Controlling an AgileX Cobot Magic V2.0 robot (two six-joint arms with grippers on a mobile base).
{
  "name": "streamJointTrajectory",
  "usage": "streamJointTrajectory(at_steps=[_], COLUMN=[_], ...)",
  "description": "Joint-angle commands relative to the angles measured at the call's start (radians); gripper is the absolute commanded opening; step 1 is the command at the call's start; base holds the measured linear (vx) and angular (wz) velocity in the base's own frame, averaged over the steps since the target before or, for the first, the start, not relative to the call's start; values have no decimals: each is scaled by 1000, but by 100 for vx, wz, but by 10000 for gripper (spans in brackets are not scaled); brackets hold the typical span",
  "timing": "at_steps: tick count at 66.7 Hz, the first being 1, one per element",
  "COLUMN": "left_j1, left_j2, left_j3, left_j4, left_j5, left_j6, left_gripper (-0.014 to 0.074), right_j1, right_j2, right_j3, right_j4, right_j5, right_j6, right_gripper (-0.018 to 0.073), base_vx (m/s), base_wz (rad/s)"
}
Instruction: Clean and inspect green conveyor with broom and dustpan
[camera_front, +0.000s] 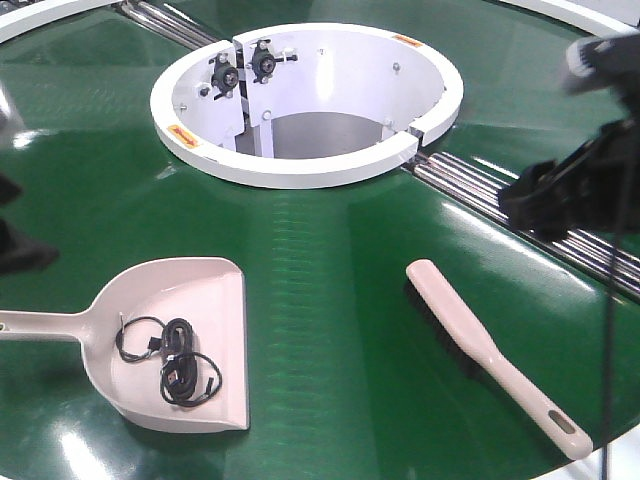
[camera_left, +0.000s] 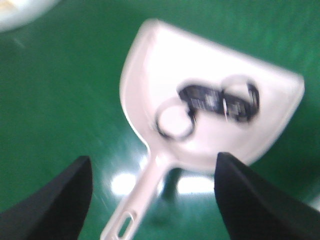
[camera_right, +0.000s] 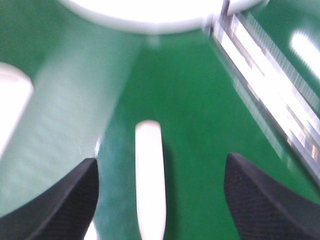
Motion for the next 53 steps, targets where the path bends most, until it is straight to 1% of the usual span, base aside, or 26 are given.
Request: streamJointTrajectory(at_steps=[1, 4, 11, 19, 24, 28, 35, 39, 44, 48, 53], left_j1=[-6, -7, -7, -7, -7, -7, -7, -7, -7, -7, -7], left_j2=[-101, -142, -246, -384, -490, -577, -715, -775, -841, -884, -909], left_j3=[-28, -22, 48, 219, 369, 490, 685, 778, 884, 959, 1029], left_j4=[-53, -53, -50, -50, -51, -50, -51, -51, -51, -50, -50], left_j5=[-150, -186, -329, -513, -635, -716, -854, -901, -943, -989, -1068], left_j6=[-88, -131, -255, -360, -413, -433, -435, -445, -501, -538, -539], left_gripper=[458, 449, 428, 415, 412, 412, 412, 412, 412, 412, 412], right_j1=[-3, -3, -3, -3, -3, -3, -3, -3, -3, -3, -3], right_j2=[-86, -117, -213, -353, -456, -531, -666, -730, -810, -869, -909], right_j3=[-16, 0, 104, 267, 375, 442, 560, 628, 710, 781, 851], right_j4=[-4, -4, -9, -9, -8, -8, -7, -7, 1, 2, 0], right_j5=[-108, -129, -212, -360, -436, -480, -544, -571, -618, -690, -764], right_j6=[-5, -5, -5, -5, -4, -5, -5, -5, 3, 4, 2], right_gripper=[491, 485, 469, 458, 454, 454, 454, 454, 454, 454, 454], base_vx=[0, 0, 0, 0, 0, 0, 0, 0, 0, 0, 0], base_wz=[0, 0, 0, 0, 0, 0, 0, 0, 0, 0, 0])
